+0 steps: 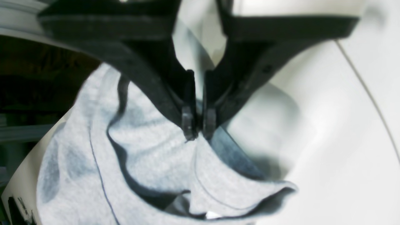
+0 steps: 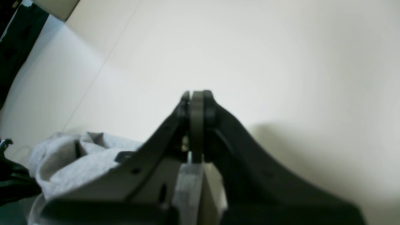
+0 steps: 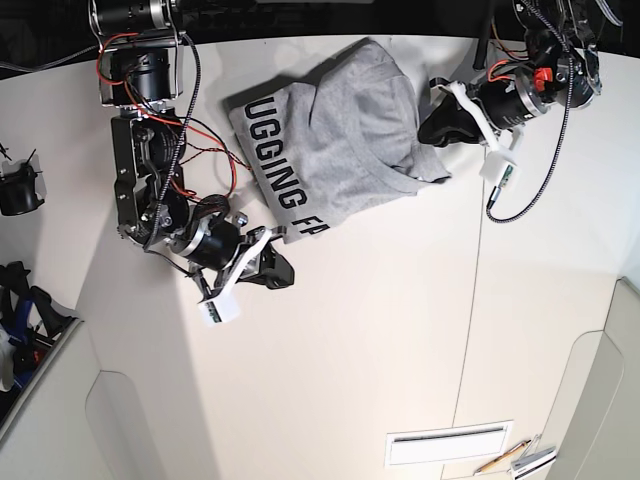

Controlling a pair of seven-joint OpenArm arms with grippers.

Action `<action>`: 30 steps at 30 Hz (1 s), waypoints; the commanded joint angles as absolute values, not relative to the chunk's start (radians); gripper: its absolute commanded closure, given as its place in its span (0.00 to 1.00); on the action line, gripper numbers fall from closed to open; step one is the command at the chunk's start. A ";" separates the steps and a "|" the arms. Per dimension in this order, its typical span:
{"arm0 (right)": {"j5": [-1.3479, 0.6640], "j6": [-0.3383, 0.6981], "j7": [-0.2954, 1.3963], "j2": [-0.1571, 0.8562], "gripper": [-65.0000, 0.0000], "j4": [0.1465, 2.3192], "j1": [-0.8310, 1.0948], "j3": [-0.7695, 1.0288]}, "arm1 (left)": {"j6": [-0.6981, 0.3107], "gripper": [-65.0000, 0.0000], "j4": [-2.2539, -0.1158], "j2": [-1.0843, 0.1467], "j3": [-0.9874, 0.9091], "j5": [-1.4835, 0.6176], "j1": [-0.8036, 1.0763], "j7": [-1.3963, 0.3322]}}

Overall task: Fold the T-shirt properly
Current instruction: 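Grasp the shirt's folded edge with the left gripper and tuck it under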

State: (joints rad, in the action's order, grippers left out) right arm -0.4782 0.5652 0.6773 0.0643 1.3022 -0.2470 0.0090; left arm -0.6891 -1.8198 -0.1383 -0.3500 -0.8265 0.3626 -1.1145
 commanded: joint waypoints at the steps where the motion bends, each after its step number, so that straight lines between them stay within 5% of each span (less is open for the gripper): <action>1: -0.497 0.576 0.654 0.066 1.00 1.319 -0.271 0.011 | -0.698 0.94 -1.838 -0.151 -0.353 -0.844 0.361 -1.110; 6: -0.497 0.576 0.654 0.066 1.00 1.319 -0.271 0.011 | -0.698 0.94 -1.838 -0.156 -0.376 -0.864 0.361 -1.126; 12: -0.497 0.576 0.654 0.066 1.00 1.319 -0.271 0.011 | -0.698 0.51 -1.840 -0.170 -0.431 -0.962 0.361 -1.126; 16: -0.497 0.576 0.653 0.066 1.00 1.319 -0.271 0.011 | -0.698 0.51 -1.869 -0.184 -0.518 -1.051 0.364 -1.133; 23: -0.494 0.577 0.586 0.063 1.00 1.319 -0.272 0.011 | -0.698 0.91 -2.072 -0.200 -0.532 -1.313 0.406 -1.291; 30: -0.464 0.577 0.576 0.034 1.00 1.318 -0.294 0.011 | -0.698 1.00 -2.127 -0.199 -0.308 -1.199 0.449 -1.290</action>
